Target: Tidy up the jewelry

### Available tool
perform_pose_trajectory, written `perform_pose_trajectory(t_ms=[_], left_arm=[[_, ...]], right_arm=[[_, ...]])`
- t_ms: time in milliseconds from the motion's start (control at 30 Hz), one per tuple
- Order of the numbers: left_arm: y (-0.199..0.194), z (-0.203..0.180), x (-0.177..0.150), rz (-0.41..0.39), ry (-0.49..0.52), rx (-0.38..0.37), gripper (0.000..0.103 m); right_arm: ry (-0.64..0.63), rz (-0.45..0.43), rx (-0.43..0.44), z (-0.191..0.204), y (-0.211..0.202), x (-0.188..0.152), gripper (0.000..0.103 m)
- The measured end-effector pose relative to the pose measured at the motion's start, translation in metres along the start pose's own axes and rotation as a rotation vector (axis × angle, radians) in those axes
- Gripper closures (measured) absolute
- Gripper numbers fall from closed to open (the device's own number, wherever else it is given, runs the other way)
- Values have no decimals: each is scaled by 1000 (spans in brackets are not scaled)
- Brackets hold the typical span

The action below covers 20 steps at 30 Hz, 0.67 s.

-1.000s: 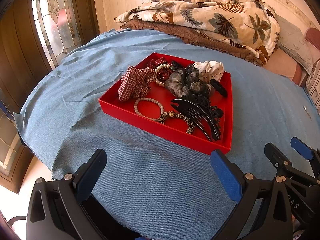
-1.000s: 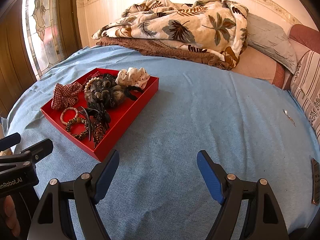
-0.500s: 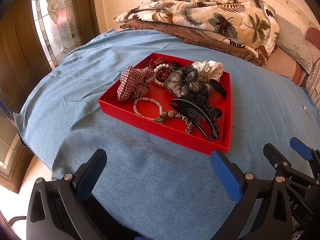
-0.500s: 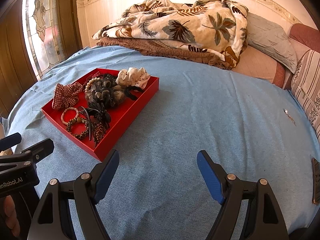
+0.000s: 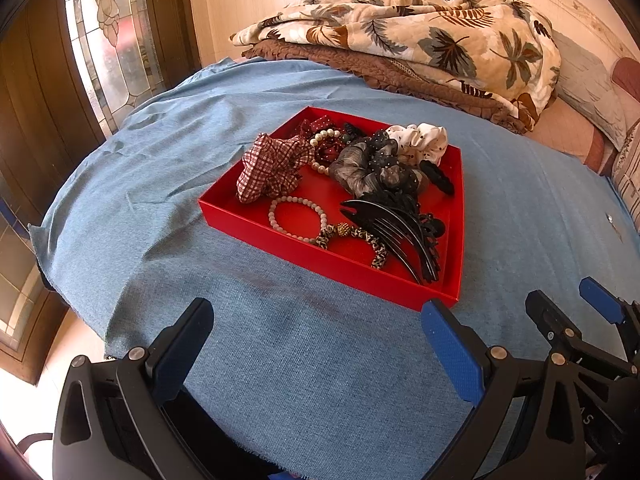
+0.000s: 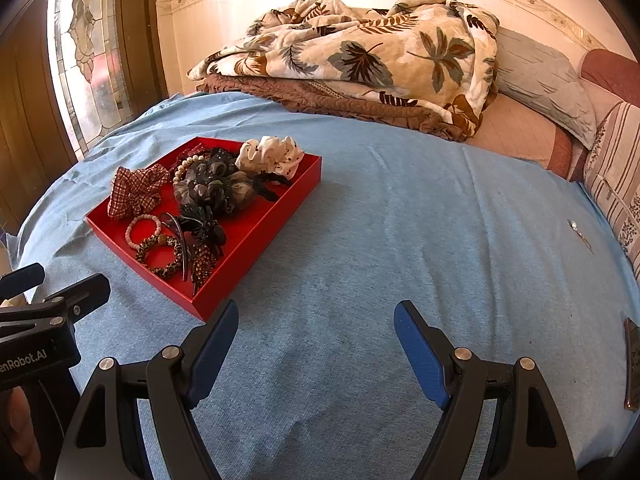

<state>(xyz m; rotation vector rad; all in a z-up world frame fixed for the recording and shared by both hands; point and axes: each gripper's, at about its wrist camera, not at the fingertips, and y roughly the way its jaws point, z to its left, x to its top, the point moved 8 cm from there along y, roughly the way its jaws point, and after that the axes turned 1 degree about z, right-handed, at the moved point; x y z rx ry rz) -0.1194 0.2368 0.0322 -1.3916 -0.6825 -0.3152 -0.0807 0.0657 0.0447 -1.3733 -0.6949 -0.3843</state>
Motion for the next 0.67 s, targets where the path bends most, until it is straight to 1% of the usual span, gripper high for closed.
perform_pose_trajectory(t_ms=[333, 667], left_arm=[[-7, 0, 5, -7, 1, 6, 0], [-20, 6, 16, -50, -5, 37, 0]], right_arm=[[-3, -4, 11, 2, -2, 0, 19], [-5, -8, 21, 1, -4, 0, 19]])
